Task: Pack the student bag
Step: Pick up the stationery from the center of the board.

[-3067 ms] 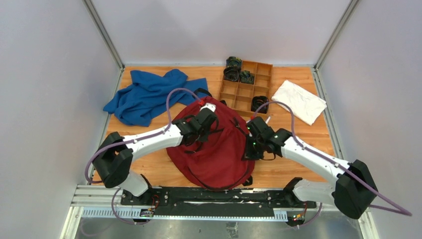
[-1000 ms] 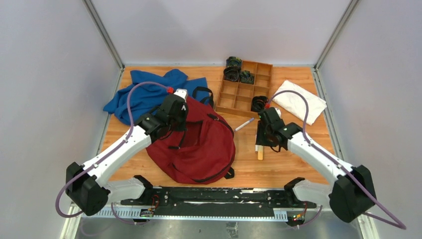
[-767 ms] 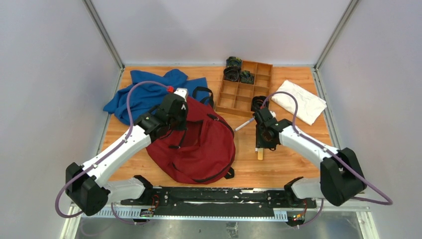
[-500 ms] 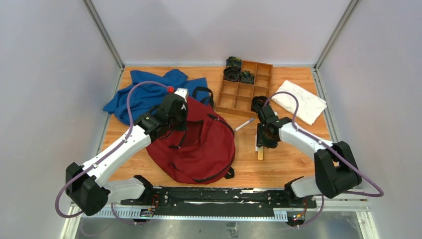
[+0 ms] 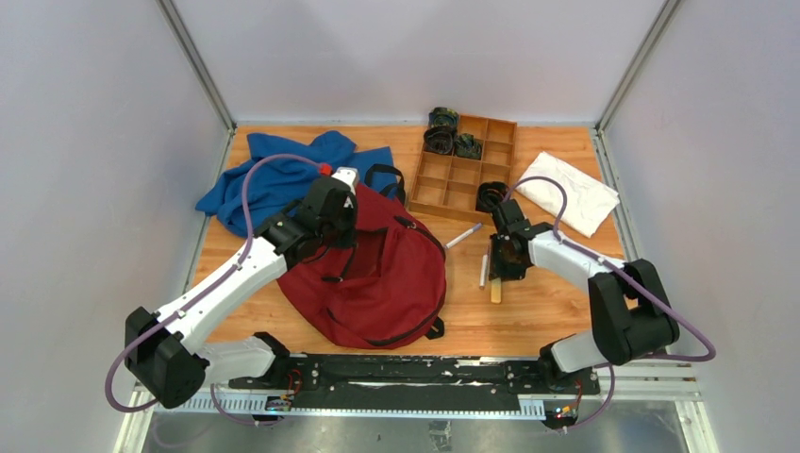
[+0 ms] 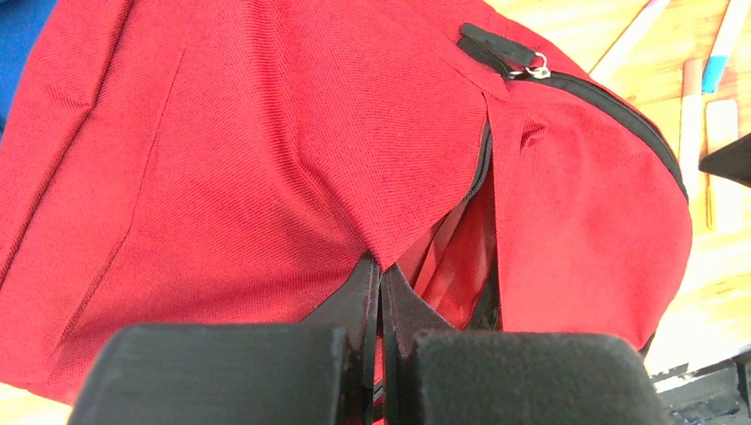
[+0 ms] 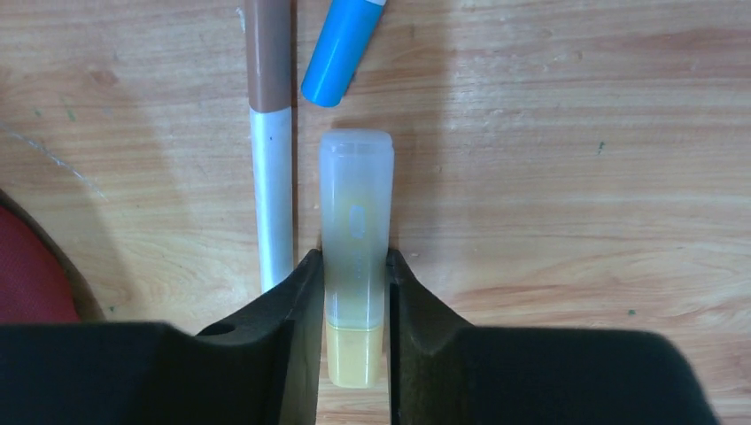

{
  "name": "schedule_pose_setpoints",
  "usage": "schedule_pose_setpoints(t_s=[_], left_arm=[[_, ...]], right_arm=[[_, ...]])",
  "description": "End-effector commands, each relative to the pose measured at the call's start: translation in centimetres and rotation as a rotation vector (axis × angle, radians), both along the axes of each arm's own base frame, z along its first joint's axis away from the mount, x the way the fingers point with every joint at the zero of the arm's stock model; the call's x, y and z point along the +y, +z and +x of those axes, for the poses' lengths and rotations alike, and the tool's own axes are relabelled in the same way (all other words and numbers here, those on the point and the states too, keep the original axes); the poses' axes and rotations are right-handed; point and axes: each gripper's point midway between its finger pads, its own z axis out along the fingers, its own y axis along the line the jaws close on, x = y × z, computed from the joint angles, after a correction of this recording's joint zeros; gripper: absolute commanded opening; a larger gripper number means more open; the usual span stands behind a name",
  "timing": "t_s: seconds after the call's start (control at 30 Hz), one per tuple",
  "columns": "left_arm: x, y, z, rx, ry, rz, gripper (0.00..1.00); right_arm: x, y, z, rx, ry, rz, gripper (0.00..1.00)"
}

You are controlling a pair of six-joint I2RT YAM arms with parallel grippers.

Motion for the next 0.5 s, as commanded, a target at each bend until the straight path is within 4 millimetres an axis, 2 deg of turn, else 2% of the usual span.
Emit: schedule_pose_setpoints(t_s=[0.0, 0.07, 0.1, 0.27, 0.4, 0.47], left_arm=[[-1.5, 1.4, 0.5, -0.043, -0.029, -0.07, 0.0], [-1.6, 1.5, 0.4, -0.042, -0.034, -0.074, 0.0], [-1.6, 1.6, 0.4, -0.044, -0.036, -0.076, 0.0], [-1.5, 2.1, 0.4, -0.059, -0.038, -0.077, 0.0], [-1.3, 2.3, 0.4, -0.088, -0.034, -0.086, 0.0], [-1.4, 2.2, 0.4, -0.079, -0.043, -0.084, 0.0]], right_arm=[[-0.8, -1.4, -1.4, 0.061, -0.03, -0.009, 0.16], [-1.0, -0.6, -1.7, 0.05, -0.036, -0.007, 0.02], [-1.1, 0.1, -1.8, 0.038, -0.041, -0.007, 0.0], [-1.0, 5.2, -2.7, -0.068, -0.041, 0.057, 0.0], [1.9, 9.2, -3.2, -0.138, 0.008, 0.234, 0.0], [4.7, 11.2, -3.2, -0.172, 0.049, 0.349, 0.0]])
